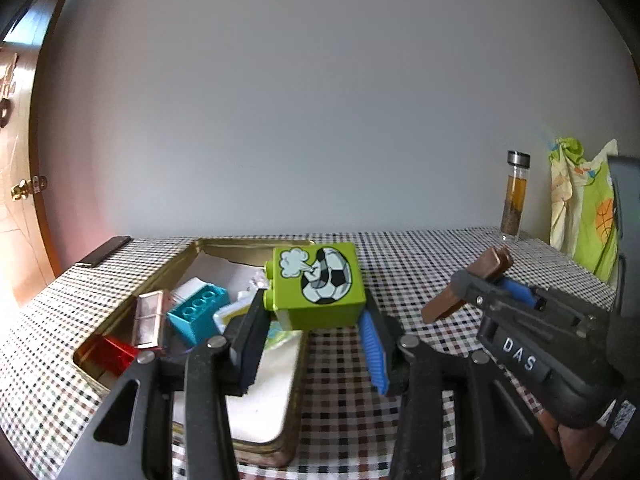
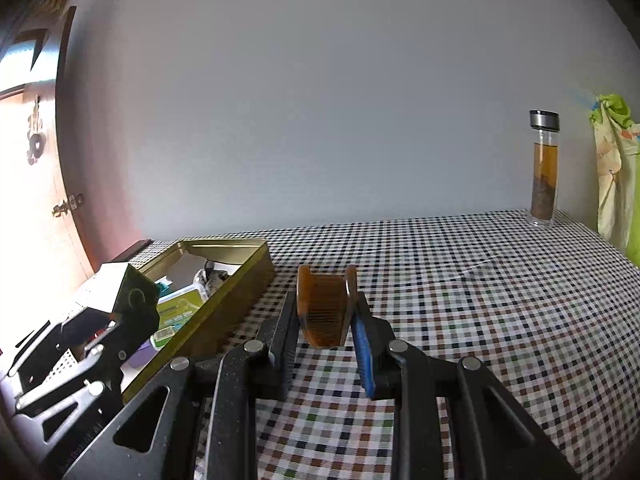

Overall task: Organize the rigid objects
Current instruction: 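Carry the green brick toward the tin with the left tool while the right tool carries the comb, then lower and release the green brick into the tin while the right tool releases the comb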

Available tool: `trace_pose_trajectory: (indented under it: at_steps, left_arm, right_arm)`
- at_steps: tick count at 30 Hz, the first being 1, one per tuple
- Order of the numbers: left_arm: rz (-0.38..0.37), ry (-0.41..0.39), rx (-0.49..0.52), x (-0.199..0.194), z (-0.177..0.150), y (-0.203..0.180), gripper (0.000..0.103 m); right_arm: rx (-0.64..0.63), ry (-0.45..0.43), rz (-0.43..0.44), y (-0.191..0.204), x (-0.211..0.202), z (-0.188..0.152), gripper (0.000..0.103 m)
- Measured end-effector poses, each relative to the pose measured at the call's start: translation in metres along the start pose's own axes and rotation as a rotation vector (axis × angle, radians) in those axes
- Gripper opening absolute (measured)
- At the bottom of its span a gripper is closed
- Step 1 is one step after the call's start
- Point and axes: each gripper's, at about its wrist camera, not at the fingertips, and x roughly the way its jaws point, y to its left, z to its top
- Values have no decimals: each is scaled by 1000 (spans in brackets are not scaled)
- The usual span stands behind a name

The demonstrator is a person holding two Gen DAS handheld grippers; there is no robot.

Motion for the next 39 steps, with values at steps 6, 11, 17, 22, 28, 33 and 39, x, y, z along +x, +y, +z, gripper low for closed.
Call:
trace_pose_trajectory:
  at_steps: [6,11,17,22,28,33,39]
  left_arm:
    - [19,-6,-15,-5,3,16,43]
    - [43,8,-27,-2,2,29,43]
    - [73,9,-37,-3,4,44,43]
    - [94,12,-39,-2,4,55,43]
    - [126,28,-40,3,4,69,43]
    - [174,41,-21,9,11,83,43]
    - [185,130,-12,31,20,101,43]
  right_arm:
    - [-12,9,24,8,3,1,28]
    - [-36,7,45,19,5,6,28]
    - [-59,-1,78,33,8,18,28]
    - [-77,-9,109,45,10,27,28]
    - [-104,-8,144,59,13,35,28]
    - [-117,21,176,74,27,43,28]
    - [-133,79,228,97,54,53,28]
